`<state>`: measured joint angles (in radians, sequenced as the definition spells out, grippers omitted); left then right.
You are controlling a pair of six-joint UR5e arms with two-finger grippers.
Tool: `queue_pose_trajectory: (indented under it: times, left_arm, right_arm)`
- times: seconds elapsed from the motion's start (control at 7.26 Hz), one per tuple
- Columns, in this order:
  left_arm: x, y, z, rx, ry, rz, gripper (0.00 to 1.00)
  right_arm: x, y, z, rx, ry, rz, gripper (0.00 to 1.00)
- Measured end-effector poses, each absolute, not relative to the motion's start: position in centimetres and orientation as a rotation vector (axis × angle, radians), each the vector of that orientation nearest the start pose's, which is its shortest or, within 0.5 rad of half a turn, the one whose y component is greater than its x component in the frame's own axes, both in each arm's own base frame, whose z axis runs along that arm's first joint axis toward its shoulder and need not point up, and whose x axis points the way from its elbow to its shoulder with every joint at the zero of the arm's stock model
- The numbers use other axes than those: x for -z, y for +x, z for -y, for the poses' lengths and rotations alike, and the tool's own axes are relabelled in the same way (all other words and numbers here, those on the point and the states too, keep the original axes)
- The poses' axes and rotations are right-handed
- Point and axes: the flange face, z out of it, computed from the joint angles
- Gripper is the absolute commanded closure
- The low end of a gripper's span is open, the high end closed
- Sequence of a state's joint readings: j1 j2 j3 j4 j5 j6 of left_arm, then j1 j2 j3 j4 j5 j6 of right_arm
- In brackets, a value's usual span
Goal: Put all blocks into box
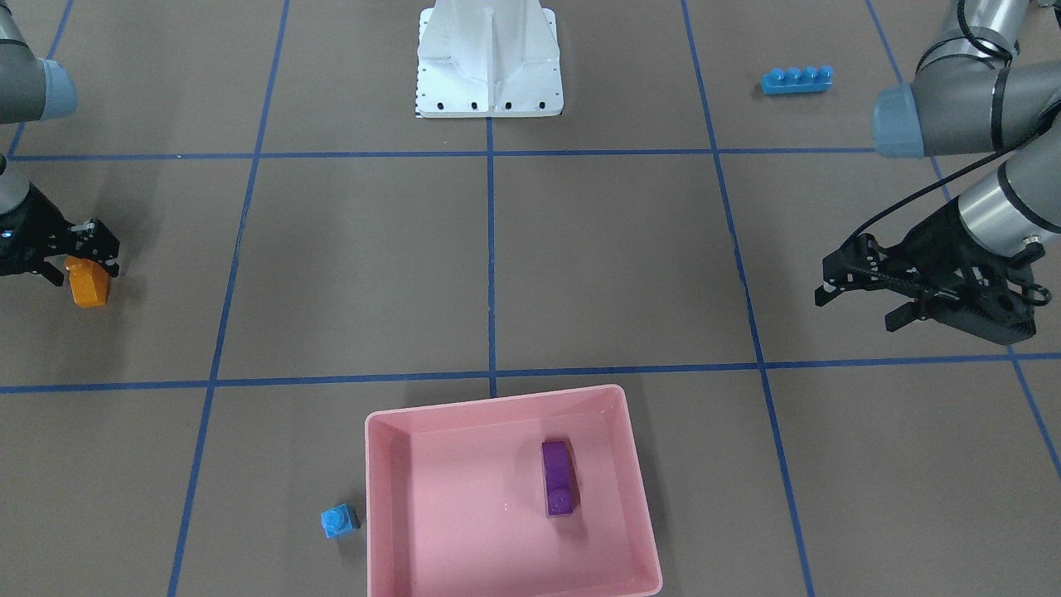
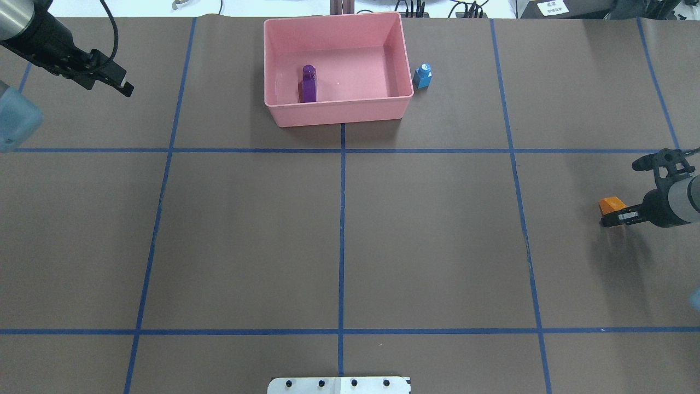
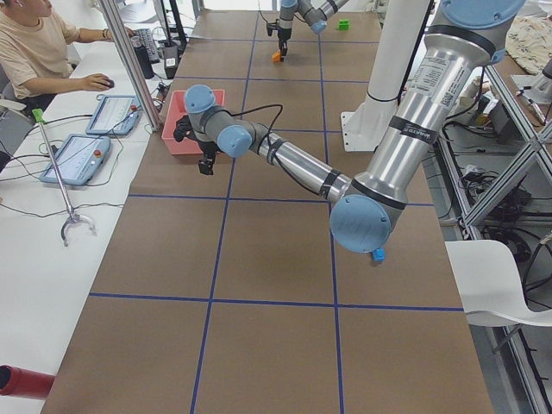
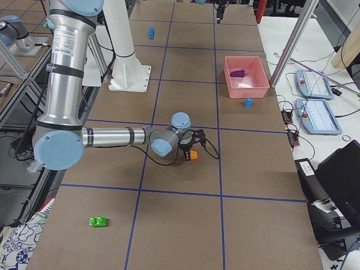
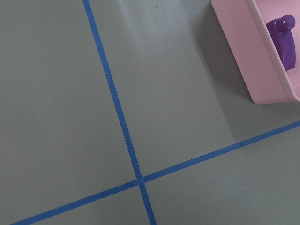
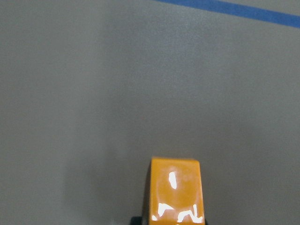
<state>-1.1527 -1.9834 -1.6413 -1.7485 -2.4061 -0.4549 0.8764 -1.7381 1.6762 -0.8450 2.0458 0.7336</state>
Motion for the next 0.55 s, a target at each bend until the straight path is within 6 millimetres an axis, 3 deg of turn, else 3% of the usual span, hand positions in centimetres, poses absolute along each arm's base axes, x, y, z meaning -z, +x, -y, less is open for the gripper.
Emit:
queue_pose_trajectory:
  times: [0.28, 0.41, 0.55]
  left_arm:
    - [-36.2, 20.5, 60.6, -0.235, 0.217, -0.991, 0.0]
    - [-36.2, 20.6, 60.6, -0.233, 0.215, -0.991, 0.0]
    - [-36.5, 20.5, 60.5, -0.231, 0.212, -0.99, 0.0]
  right_arm:
    - [-56.8, -22.2, 41.4, 0.111, 0.17, 0.763, 1.0]
    - [-53.2, -23.3, 43.0, 0.11, 0.169, 0.761, 1.0]
    - [-48.2, -25.3, 45.8, 0.11, 0.174, 0.763, 1.0]
